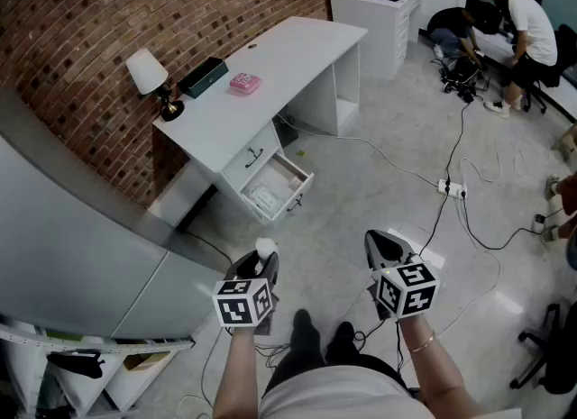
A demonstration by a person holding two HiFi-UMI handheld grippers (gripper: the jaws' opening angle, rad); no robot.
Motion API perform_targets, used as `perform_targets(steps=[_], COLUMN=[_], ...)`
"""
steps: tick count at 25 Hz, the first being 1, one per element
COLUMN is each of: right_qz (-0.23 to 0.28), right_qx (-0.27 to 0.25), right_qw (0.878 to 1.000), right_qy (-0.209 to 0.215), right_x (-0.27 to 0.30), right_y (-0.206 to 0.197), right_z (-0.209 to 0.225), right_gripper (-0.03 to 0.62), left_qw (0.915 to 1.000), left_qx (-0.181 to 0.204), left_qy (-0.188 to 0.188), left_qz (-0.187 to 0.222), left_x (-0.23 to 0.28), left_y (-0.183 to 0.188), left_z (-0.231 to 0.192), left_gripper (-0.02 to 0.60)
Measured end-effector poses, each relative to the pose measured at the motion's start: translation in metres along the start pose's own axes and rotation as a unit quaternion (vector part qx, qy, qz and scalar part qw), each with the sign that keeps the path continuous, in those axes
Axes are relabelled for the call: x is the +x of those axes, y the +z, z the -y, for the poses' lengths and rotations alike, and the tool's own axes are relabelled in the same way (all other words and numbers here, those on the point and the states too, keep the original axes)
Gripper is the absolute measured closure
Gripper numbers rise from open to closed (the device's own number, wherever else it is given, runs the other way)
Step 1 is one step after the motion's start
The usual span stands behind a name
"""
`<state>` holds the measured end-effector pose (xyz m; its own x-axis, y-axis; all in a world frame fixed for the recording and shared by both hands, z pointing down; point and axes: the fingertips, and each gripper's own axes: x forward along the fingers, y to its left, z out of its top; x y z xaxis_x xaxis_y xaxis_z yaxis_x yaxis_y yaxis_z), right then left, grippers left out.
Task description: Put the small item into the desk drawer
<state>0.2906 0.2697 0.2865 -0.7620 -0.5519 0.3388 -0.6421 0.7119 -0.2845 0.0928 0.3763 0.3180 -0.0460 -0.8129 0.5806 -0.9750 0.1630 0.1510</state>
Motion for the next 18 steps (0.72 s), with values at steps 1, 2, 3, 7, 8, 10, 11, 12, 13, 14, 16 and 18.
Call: perform_targets(steps=[1, 2, 3, 7, 8, 10, 11, 12, 13, 14, 16, 18], right_qz=[-0.001, -0.001, 0.0, 0.01, 0.011, 0.011, 0.01, 0.009, 0.008, 0.008, 0.007, 0.005], right_qx=[0.001, 0.003, 0.007, 0.042, 0.046, 0.045, 0.045, 0.046, 0.047, 0.05, 0.053, 0.055], right_qw=[1.0, 1.0, 1.0, 0.999, 0.999, 0.999, 0.999, 0.999, 0.999, 0.999, 0.999, 0.998], right_qy=[0.001, 0.002, 0.004, 0.018, 0.02, 0.02, 0.019, 0.018, 0.016, 0.015, 0.012, 0.009], right_x=[-0.002, -0.004, -0.007, -0.013, -0.013, -0.012, -0.011, -0.01, -0.009, -0.008, -0.006, -0.001], right_y=[0.0, -0.001, -0.002, -0.005, -0.004, -0.003, -0.003, -0.004, -0.004, -0.004, -0.003, -0.001], right_z=[0.001, 0.002, 0.003, 0.005, 0.005, 0.005, 0.006, 0.007, 0.008, 0.01, 0.014, 0.018], right_gripper=[0.589, 0.589, 0.588, 0.588, 0.587, 0.586, 0.586, 0.586, 0.586, 0.586, 0.586, 0.586], left_qw=[1.0, 1.0, 1.0, 1.0, 0.9999, 0.9999, 0.9999, 0.9998, 0.9998, 0.9998, 0.9998, 0.9998], left_qx=[0.0, 0.001, 0.002, 0.002, 0.001, 0.002, 0.004, 0.007, 0.009, 0.01, 0.011, 0.013], left_qy=[0.001, 0.002, 0.003, 0.008, 0.008, 0.01, 0.011, 0.013, 0.015, 0.017, 0.017, 0.015], left_qz=[0.001, 0.001, 0.002, 0.005, 0.006, 0.009, 0.01, 0.01, 0.01, 0.009, 0.005, 0.001], left_x=[-0.001, -0.002, -0.003, -0.006, -0.007, -0.006, -0.006, -0.004, -0.003, 0.0, 0.006, 0.014], left_y=[0.0, 0.001, 0.0, 0.0, 0.001, 0.005, 0.007, 0.008, 0.008, 0.009, 0.011, 0.013], left_z=[0.002, 0.004, 0.005, 0.009, 0.009, 0.008, 0.007, 0.006, 0.005, 0.004, 0.002, 0.0], left_gripper=[0.405, 0.405, 0.405, 0.405, 0.405, 0.405, 0.405, 0.405, 0.405, 0.405, 0.405, 0.405])
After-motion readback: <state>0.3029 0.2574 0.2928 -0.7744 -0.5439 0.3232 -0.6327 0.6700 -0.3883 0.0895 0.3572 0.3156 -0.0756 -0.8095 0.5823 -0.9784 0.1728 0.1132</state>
